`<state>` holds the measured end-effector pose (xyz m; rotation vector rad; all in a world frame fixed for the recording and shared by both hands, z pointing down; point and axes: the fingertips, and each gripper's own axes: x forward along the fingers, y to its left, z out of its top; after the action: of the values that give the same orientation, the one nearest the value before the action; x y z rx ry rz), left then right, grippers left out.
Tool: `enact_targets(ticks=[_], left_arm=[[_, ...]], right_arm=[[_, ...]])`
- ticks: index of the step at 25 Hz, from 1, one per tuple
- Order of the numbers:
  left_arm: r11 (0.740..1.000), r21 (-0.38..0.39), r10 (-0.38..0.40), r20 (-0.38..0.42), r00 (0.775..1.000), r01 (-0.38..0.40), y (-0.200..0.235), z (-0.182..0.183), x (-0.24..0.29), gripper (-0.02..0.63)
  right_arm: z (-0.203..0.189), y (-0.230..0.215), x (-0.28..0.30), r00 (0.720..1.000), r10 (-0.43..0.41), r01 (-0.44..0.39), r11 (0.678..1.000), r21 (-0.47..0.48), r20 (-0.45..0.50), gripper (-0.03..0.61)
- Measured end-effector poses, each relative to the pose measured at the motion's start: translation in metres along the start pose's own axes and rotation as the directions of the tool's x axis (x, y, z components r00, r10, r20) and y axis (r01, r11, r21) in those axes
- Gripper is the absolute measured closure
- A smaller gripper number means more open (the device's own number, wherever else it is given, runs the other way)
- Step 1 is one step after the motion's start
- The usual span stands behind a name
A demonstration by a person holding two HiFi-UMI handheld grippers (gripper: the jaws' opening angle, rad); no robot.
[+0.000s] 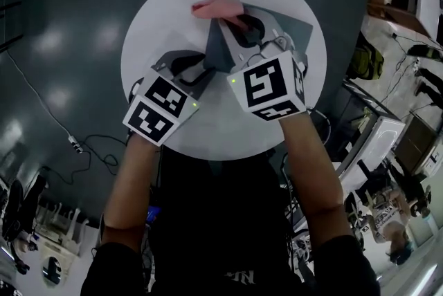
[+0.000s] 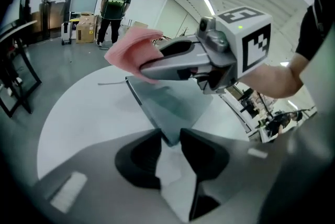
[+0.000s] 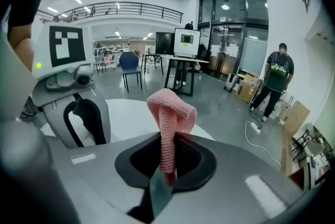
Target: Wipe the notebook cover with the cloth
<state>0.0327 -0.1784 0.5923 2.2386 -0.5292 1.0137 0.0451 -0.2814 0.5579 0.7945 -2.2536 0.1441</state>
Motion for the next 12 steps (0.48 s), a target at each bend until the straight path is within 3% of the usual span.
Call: enact_targets(ticks=[5, 12], left_arm=[[1.000, 0.001, 0.013, -0.014, 1.000, -0.013, -0.001, 0.000, 0.004, 0.499], [0.999, 0.016, 0.043, -0.042, 0.998, -0.042, -0.002, 0.007, 0.006, 0.499]], right_arm=[[-0.009, 0.004, 0.018, 0.996, -0.001, -0.005, 0.997, -0.072, -0.086, 0.551], [-0.015, -0.002, 0.021, 0.991, -0.015, 0.007, 0.998, -0.064, -0.131, 0.558]])
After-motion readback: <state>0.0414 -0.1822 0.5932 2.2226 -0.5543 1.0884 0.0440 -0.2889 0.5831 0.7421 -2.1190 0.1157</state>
